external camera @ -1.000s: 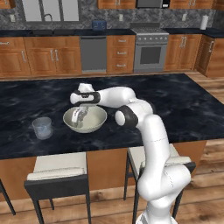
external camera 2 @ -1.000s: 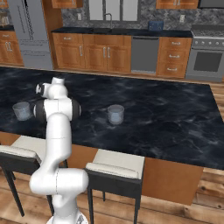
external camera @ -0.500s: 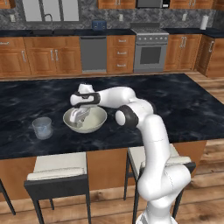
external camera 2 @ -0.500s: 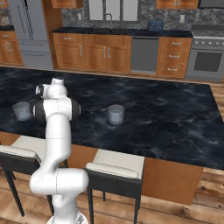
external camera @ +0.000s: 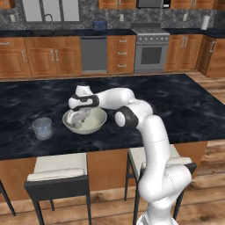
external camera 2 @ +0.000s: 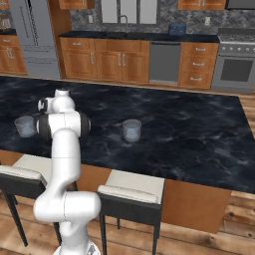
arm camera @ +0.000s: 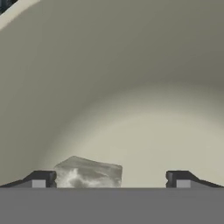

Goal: There are four ice cubes in the ice bowl. Place two ice cubes in each glass of water.

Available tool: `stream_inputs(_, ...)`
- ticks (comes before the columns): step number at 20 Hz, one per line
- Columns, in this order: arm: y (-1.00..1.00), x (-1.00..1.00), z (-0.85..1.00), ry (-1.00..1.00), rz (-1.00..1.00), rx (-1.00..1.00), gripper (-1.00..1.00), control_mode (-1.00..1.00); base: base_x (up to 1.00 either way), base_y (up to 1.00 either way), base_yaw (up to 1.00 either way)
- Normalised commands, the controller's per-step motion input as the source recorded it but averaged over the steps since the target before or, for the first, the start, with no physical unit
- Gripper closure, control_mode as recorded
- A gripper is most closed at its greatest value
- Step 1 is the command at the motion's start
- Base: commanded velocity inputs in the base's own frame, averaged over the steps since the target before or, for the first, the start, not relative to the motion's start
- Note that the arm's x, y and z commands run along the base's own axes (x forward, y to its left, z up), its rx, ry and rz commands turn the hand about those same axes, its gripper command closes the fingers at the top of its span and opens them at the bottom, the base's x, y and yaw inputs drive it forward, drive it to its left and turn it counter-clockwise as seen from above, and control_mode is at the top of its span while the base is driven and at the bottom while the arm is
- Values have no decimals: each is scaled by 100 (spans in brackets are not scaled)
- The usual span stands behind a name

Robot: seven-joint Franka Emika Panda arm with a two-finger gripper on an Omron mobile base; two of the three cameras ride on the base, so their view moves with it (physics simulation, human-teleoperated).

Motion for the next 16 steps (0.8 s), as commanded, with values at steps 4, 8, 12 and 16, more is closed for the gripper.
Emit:
stream_inputs(4, 0, 4, -54, 0, -6, 0, -100, -100, 0, 0, 0)
stream_inputs(8, 0, 10, -72, -8, 0, 0, -100, -100, 0, 0, 0)
stream_inputs(12, 7, 4, -82, -7, 0, 0, -100, -100, 0, 0, 0)
stream_inputs(16, 11, 0, -90, -2, 0, 0, -100, -100, 0, 0, 0)
